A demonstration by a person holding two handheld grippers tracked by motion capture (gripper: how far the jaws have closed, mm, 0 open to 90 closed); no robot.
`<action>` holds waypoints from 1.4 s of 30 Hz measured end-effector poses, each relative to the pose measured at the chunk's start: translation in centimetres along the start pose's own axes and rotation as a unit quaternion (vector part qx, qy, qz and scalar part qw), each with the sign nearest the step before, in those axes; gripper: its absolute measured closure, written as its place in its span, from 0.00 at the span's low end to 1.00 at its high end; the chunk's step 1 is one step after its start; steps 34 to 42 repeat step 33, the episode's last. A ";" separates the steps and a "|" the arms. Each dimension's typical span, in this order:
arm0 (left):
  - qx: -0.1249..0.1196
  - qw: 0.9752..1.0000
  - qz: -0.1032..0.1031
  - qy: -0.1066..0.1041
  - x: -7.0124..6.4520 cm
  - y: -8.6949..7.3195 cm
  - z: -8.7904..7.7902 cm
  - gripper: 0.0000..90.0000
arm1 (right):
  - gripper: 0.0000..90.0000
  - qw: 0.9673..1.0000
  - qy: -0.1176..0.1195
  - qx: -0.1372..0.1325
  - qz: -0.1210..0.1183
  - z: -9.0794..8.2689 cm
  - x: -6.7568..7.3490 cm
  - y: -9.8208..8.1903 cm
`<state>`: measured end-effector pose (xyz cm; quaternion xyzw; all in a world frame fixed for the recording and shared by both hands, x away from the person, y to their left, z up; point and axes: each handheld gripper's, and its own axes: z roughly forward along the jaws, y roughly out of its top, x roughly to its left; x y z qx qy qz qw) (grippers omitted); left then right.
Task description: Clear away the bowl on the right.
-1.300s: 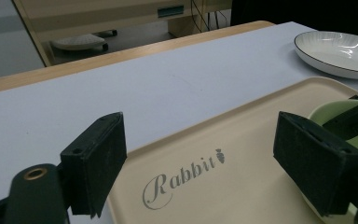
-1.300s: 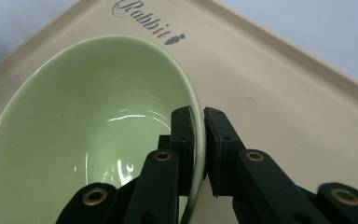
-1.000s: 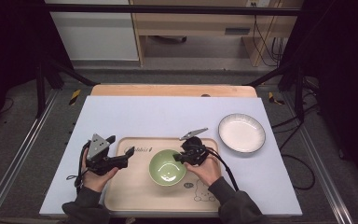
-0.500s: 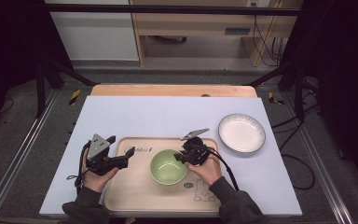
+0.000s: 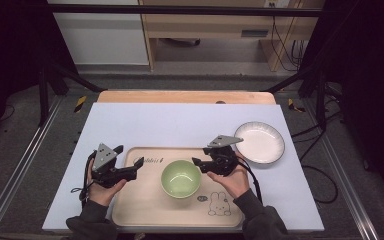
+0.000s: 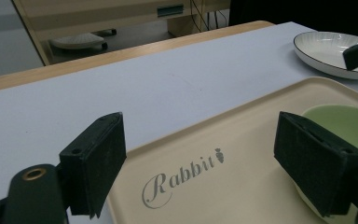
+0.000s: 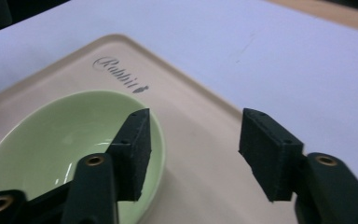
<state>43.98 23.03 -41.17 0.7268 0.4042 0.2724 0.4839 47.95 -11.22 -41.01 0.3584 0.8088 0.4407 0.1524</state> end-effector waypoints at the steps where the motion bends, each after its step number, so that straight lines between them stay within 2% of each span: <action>1: 0.000 1.000 0.001 0.000 0.0 0.0 0.0 0.18 | 0.43 1.000 -0.005 -0.005 0.002 -0.4 -0.2 0.0; 11: 0.003 1.000 0.001 -0.001 -0.1 -0.1 0.0 0.18 | 0.23 0.997 -0.032 -0.066 0.019 -3.7 -1.7 -1.3; 14: 0.006 1.000 -0.001 0.000 0.0 -0.2 0.0 0.17 | 0.19 0.995 -0.043 -0.089 0.030 -4.5 -2.0 -1.6; 17: 0.007 1.000 -0.002 0.002 0.1 -0.4 -0.1 0.17 | 0.16 0.993 -0.058 -0.103 0.031 -5.3 -2.5 -2.3; 22: 0.012 1.000 -0.002 0.008 0.3 -0.6 -0.2 0.16 | 0.13 0.989 -0.089 -0.108 0.035 -6.3 -3.6 -3.8; 27: 0.021 1.000 -0.003 0.014 0.5 -1.1 -0.3 0.16 | 0.11 0.987 -0.110 -0.110 0.033 -6.9 -4.3 -5.2; 33: 0.028 0.999 -0.003 0.025 1.0 -1.8 -0.8 0.16 | 0.11 0.987 -0.120 -0.105 0.034 -7.5 -4.6 -6.8; 42: 0.028 0.999 -0.003 0.025 1.0 -1.8 -0.8 0.16 | 0.11 0.987 -0.120 -0.105 0.034 -7.5 -4.6 -6.8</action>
